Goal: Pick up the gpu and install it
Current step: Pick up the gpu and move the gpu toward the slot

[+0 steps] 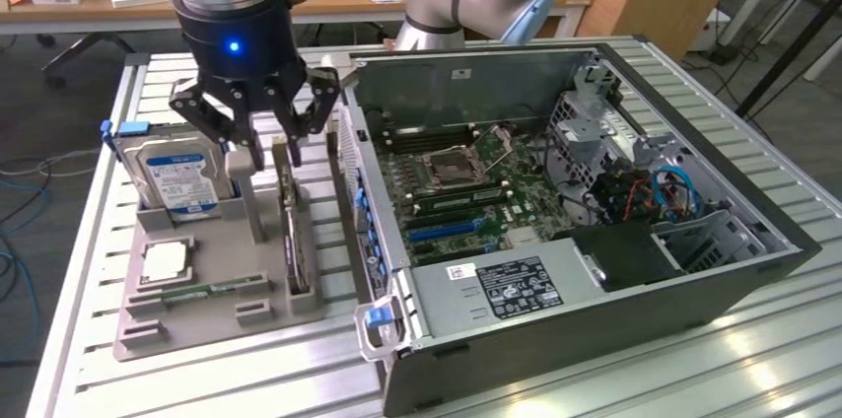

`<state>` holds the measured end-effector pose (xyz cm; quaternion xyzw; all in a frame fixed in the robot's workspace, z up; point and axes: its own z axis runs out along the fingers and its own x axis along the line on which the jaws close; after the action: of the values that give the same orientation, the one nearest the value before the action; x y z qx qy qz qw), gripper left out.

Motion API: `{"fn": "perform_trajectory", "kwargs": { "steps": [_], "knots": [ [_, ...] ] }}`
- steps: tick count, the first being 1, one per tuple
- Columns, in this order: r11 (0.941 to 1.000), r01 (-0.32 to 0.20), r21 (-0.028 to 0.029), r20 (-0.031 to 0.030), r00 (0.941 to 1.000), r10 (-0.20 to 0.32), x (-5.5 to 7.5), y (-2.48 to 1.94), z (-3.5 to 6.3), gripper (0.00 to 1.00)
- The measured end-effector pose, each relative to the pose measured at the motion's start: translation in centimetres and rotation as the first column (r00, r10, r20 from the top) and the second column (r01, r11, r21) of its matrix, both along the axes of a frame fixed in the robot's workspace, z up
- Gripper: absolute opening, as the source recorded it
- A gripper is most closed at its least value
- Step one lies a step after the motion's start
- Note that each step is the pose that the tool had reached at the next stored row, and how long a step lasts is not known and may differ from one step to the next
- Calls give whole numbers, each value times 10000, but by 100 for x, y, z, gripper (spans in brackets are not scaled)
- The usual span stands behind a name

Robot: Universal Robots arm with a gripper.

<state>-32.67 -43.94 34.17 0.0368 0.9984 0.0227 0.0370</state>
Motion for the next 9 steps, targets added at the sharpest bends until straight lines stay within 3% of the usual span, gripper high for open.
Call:
{"fn": "perform_trajectory", "kwargs": {
  "steps": [9],
  "knots": [
    [10000, 0, 0, 17, 10000, 0, -1, 0, -129, 41]
  ]
}}
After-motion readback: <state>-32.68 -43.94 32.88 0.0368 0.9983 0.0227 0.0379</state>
